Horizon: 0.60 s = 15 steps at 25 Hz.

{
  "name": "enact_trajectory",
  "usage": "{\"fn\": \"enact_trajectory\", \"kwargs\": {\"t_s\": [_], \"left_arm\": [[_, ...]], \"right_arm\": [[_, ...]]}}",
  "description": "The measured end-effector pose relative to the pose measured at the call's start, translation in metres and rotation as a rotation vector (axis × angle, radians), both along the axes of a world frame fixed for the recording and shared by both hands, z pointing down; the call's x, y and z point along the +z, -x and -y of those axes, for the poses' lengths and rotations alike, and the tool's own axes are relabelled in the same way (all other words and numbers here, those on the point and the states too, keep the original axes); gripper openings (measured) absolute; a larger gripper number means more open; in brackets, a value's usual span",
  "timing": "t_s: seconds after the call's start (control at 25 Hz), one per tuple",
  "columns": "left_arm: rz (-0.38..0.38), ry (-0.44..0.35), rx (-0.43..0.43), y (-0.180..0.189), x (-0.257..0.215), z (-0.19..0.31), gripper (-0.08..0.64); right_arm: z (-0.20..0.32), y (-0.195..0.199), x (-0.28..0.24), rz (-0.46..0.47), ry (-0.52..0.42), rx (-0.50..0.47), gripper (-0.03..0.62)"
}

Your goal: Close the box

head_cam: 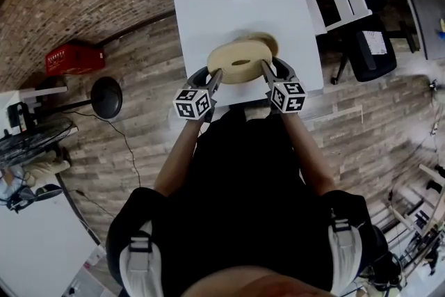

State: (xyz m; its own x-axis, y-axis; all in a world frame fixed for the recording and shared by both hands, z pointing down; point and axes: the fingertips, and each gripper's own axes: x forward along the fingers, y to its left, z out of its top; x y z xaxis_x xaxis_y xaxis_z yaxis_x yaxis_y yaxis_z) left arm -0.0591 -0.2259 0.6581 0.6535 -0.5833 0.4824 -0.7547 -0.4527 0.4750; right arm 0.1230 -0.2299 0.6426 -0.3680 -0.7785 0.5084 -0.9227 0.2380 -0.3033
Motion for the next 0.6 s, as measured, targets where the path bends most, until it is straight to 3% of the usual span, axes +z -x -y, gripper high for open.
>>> {"fn": "enact_trajectory", "kwargs": {"t_s": [0.6], "left_arm": [[-0.010,0.021,-0.051,-0.030,0.006,0.012,0.173]], "right_arm": [[0.023,-0.029,0.005,-0.025,0.029,-0.048,0.140]]}}
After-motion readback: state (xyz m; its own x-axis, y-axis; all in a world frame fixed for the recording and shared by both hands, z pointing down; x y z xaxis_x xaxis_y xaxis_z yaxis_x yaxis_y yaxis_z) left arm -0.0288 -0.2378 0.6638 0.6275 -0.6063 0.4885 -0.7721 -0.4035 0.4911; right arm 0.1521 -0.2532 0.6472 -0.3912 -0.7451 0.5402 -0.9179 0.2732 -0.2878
